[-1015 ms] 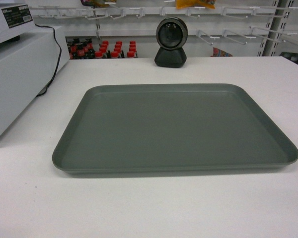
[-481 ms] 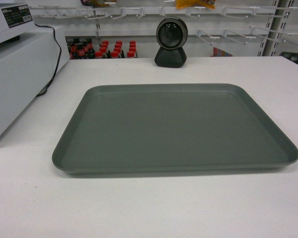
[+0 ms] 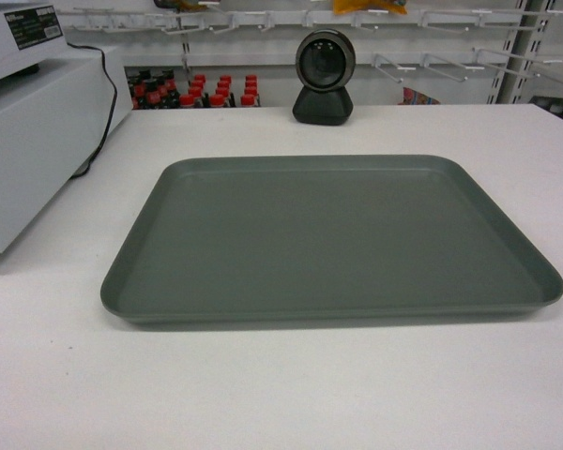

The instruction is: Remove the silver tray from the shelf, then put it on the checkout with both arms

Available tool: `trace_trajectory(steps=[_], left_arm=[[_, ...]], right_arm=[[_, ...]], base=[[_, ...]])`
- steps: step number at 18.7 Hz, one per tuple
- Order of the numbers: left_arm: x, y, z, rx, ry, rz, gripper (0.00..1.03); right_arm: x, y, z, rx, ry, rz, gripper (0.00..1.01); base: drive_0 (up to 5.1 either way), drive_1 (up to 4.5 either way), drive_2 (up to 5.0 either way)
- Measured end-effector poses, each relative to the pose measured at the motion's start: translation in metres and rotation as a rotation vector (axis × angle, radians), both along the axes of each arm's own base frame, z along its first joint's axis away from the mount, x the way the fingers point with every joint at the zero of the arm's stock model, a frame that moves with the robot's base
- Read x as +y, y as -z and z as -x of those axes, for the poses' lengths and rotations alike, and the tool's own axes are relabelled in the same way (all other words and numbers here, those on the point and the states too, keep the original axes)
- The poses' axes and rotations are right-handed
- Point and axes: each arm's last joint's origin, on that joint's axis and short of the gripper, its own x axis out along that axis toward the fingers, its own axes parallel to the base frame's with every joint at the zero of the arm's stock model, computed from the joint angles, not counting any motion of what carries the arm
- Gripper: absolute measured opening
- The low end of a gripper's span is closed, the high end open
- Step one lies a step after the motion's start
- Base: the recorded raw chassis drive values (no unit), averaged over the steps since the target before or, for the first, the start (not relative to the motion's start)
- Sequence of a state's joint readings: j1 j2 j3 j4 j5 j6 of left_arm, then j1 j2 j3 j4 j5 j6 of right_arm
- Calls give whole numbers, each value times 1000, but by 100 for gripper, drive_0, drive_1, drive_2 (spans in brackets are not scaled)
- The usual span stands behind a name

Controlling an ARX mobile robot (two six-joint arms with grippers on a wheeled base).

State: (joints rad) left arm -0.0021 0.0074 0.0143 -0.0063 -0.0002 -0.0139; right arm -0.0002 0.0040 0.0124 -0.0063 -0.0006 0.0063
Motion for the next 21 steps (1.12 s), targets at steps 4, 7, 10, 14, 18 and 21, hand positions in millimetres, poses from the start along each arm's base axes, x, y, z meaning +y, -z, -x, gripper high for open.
trace_trajectory(steps=[4, 7, 10, 14, 18, 21], left_arm=[[0, 0, 0, -2, 0, 0, 98], [0, 0, 0, -1, 0, 0, 98], [0, 0, 0, -2, 0, 0, 98], [0, 0, 0, -4, 0, 0, 98], [0, 0, 0, -3, 0, 0, 98], [0, 0, 0, -4, 0, 0, 98]], right_arm=[[0, 0, 0, 0, 0, 0, 98], [0, 0, 0, -1, 0, 0, 98], [0, 0, 0, -1, 0, 0, 98], [0, 0, 0, -3, 0, 0, 98], [0, 0, 0, -3, 0, 0, 98], [0, 0, 0, -4, 0, 0, 98]], base=[[0, -209, 209], [0, -418, 418], [0, -418, 418], [0, -418, 418], [0, -418, 418], [0, -418, 418]])
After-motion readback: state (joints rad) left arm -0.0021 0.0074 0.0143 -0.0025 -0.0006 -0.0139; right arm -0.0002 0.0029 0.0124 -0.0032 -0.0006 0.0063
